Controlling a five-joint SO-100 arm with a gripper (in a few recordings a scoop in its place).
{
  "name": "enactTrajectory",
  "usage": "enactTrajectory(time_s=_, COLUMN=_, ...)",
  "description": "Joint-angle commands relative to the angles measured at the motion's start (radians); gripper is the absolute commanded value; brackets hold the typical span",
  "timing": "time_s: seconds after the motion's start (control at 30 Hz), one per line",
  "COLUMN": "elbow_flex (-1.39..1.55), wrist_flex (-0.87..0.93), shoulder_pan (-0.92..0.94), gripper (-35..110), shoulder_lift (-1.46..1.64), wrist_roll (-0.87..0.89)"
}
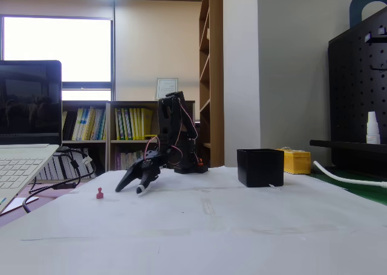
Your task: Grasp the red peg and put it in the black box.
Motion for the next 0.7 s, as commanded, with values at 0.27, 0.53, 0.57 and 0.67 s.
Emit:
enactTrajectory(time_s=0.27, elbow_flex=0.195, wrist_flex=0.081, shoulder_pan=0.04, gripper=34, shoulder_lift=0.069, wrist_roll=-0.003)
enactTrajectory(time_s=0.53, elbow_flex=0.268, wrist_flex=0.114, shoulder_pan=0.032, gripper=34, shoulder_lift=0.1, wrist_roll=-0.014)
enactTrajectory(time_s=0.57, elbow_flex=0.278, wrist_flex=0.129, shoulder_pan=0.032, gripper=34, shoulder_lift=0.101, wrist_roll=-0.018)
enactTrajectory(time_s=0.67, elbow_flex=0.293, wrist_flex=0.155, shoulder_pan=0.029, gripper=34, shoulder_lift=0.106, wrist_roll=-0.032)
